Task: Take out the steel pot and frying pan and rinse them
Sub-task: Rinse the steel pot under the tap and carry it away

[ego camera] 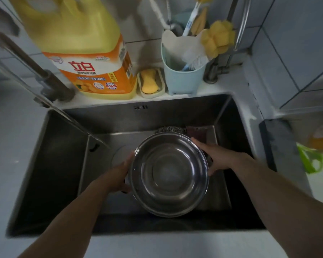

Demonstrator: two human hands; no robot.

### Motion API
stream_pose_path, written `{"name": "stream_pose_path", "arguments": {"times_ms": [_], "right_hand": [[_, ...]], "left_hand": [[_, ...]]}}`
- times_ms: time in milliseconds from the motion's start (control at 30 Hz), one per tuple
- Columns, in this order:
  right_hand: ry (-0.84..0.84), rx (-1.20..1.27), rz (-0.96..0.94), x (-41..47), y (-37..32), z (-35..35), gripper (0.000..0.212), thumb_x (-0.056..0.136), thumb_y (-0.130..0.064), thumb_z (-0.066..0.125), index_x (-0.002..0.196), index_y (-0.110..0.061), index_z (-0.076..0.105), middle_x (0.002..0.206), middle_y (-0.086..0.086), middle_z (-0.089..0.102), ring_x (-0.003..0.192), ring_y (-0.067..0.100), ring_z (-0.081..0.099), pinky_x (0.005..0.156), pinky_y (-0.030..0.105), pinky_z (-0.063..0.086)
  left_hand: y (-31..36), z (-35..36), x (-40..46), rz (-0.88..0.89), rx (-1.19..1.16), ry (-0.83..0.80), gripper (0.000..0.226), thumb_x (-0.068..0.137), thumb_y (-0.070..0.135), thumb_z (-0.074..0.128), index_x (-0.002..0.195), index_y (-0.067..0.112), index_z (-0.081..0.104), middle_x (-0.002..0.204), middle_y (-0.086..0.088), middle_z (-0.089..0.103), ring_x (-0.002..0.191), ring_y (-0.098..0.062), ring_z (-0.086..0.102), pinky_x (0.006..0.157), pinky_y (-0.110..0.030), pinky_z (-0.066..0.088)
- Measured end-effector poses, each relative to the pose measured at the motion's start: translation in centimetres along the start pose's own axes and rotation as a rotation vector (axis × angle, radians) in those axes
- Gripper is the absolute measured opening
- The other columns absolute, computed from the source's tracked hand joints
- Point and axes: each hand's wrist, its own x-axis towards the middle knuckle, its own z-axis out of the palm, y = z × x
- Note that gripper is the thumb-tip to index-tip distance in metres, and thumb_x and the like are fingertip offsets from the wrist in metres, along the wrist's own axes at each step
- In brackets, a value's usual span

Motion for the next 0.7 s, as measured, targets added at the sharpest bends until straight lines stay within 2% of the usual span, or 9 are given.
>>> {"name": "stream_pose_path", "arguments": {"times_ms": [67,100,200,267,367,433,500,600,700], "right_hand": [[0.009,0.005,0.007,0.2,0.8,0.3,0.145,0.054,-0.021,0.094,0.125,-0.075,-0.020,0.159,0.005,0.017,0.144,0.022,0.023,0.116,0.035,0.030],[0.002,0.011,0.017,0.2,1.1,0.4,0.145,0.054,-0.020,0.094,0.128,-0.072,-0.019,0.160,0.006,0.016,0.145,0.022,0.021,0.117,0.036,0.027],[-0.029,0.038,0.055,0.1,1.4,0.5,0.142,0.058,-0.014,0.092,0.145,-0.051,-0.014,0.159,0.011,0.016,0.145,0.024,0.020,0.117,0.033,0.025],[-0.035,0.036,0.066,0.2,1.5,0.6,0.142,0.058,-0.013,0.092,0.143,-0.050,-0.016,0.158,0.013,0.016,0.144,0.026,0.021,0.117,0.033,0.025],[-0.022,0.023,0.066,0.6,1.7,0.7,0.143,0.056,-0.014,0.093,0.129,-0.060,-0.021,0.156,0.014,0.019,0.143,0.027,0.024,0.117,0.036,0.027],[-0.021,0.018,0.064,0.7,1.7,0.7,0.144,0.055,-0.015,0.093,0.130,-0.061,-0.021,0.155,0.013,0.021,0.142,0.028,0.027,0.116,0.037,0.029],[-0.027,0.030,0.066,0.6,1.8,0.7,0.145,0.055,-0.014,0.093,0.133,-0.062,-0.019,0.155,0.012,0.022,0.141,0.027,0.029,0.115,0.038,0.031],[-0.025,0.041,0.058,0.7,1.9,0.7,0.144,0.053,-0.015,0.093,0.127,-0.068,-0.019,0.154,0.011,0.025,0.139,0.026,0.032,0.114,0.038,0.033],[-0.028,0.032,0.051,0.7,1.8,0.6,0.144,0.053,-0.016,0.093,0.130,-0.063,-0.019,0.154,0.011,0.025,0.140,0.027,0.031,0.114,0.038,0.033]], "left_hand": [[-0.1,0.0,0.5,0.027,0.008,-0.002,0.146,0.059,0.014,0.090,0.141,0.053,-0.024,0.149,-0.001,0.040,0.114,-0.015,0.056,0.070,-0.015,0.054],[-0.3,0.0,0.8,0.027,0.029,-0.011,0.146,0.058,0.016,0.090,0.142,0.053,-0.024,0.149,-0.001,0.039,0.118,-0.016,0.054,0.071,-0.014,0.053],[0.2,-0.3,0.8,-0.002,0.088,-0.028,0.143,0.059,0.021,0.090,0.144,0.052,-0.021,0.146,-0.002,0.042,0.112,-0.019,0.059,0.078,-0.027,0.055],[0.8,-0.4,0.2,-0.025,0.177,-0.006,0.134,0.063,0.029,0.088,0.148,0.046,-0.014,0.145,-0.005,0.038,0.109,-0.021,0.059,0.089,-0.033,0.051],[0.8,-1.5,-1.5,-0.195,0.096,0.071,0.103,0.078,0.034,0.078,0.154,0.017,0.010,0.153,-0.011,0.029,0.131,-0.028,0.043,0.106,-0.034,0.036],[0.1,-3.6,-3.4,-0.336,-0.033,0.234,0.065,0.088,0.027,0.069,0.141,0.002,0.041,0.139,-0.020,0.049,0.124,-0.032,0.050,0.100,-0.036,0.040],[-0.9,-6.2,-5.6,-0.402,-0.159,0.532,0.037,0.093,0.019,0.062,0.124,0.000,0.060,0.123,-0.021,0.062,0.112,-0.035,0.058,0.092,-0.038,0.043],[-0.9,-10.7,-8.6,-0.480,-0.357,0.917,0.034,0.097,0.023,0.055,0.123,0.002,0.062,0.118,-0.021,0.063,0.109,-0.038,0.058,0.092,-0.041,0.043],[-0.6,-14.5,-9.4,-0.438,-0.442,1.074,0.034,0.099,0.034,0.047,0.116,0.009,0.062,0.113,-0.018,0.061,0.103,-0.033,0.057,0.089,-0.040,0.041]]}}
